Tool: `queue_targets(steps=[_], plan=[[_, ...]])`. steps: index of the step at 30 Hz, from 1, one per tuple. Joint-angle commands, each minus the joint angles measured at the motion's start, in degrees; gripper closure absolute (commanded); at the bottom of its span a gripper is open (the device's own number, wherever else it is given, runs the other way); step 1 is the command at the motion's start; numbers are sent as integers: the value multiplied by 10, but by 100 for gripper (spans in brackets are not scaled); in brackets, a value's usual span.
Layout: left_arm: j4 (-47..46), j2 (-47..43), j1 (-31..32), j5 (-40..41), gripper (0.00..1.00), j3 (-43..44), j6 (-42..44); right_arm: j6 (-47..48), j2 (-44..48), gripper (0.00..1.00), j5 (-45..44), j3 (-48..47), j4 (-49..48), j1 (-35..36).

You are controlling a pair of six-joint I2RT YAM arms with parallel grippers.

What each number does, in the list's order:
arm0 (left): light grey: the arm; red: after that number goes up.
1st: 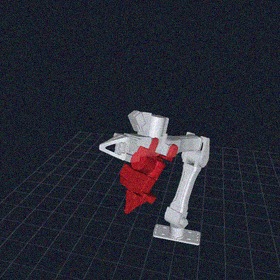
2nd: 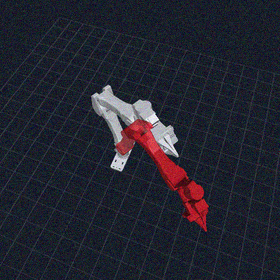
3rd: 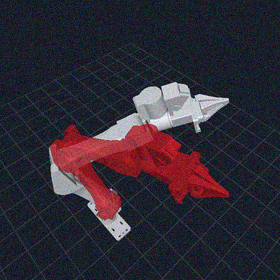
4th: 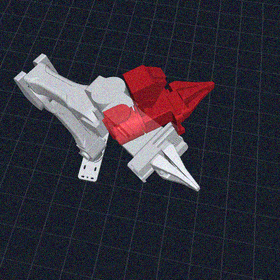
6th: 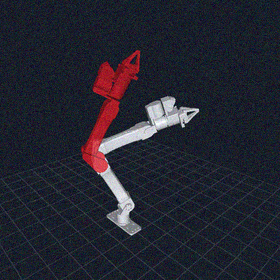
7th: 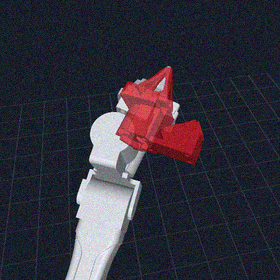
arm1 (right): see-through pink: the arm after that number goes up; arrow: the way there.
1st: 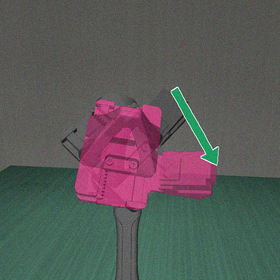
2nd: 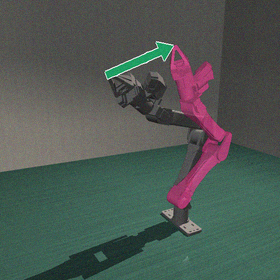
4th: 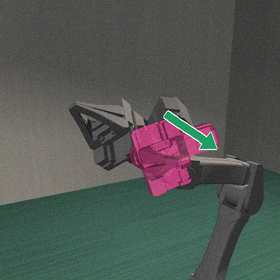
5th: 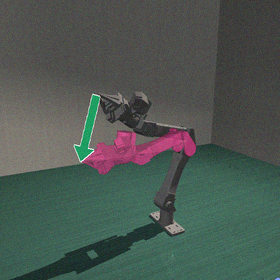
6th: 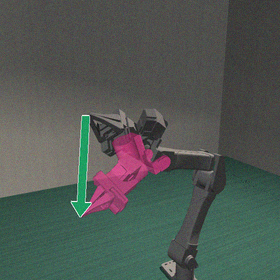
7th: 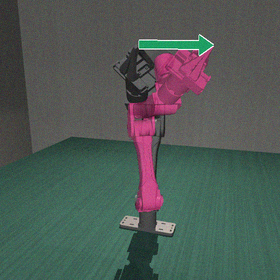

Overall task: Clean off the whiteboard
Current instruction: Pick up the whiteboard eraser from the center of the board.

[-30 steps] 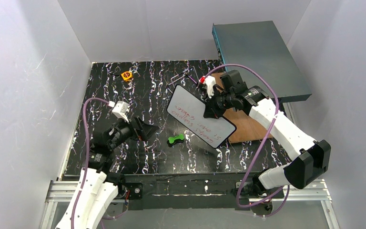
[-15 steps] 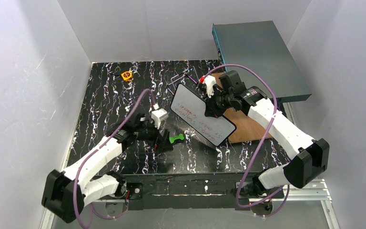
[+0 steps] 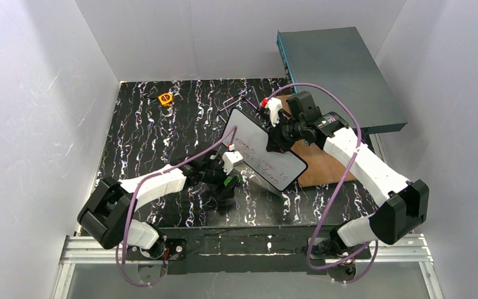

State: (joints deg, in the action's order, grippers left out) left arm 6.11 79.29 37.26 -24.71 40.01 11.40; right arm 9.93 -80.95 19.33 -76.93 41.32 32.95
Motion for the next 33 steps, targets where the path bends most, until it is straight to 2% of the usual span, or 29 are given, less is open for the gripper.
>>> queue_targets(steps=[1, 4, 14, 18, 25, 33], plan=[[-29, 18, 13, 46, 27, 27, 21, -10, 11, 99, 24, -4, -42, -23], [-33, 35, 15, 63, 31, 42, 17, -11, 8, 99, 29, -4, -41, -23], [-42, 35, 16, 27, 31, 52, 29, -11, 8, 99, 36, -3, -41, -23], [-29, 61, 16, 38, 33, 64, 51, -11, 7, 99, 39, -3, -41, -23], [-29, 103, 15, 60, 40, 82, 72, -9, 13, 99, 40, 0, -42, -23], [-31, 119, 16, 66, 51, 83, 56, -8, 16, 99, 45, 0, -41, -23]])
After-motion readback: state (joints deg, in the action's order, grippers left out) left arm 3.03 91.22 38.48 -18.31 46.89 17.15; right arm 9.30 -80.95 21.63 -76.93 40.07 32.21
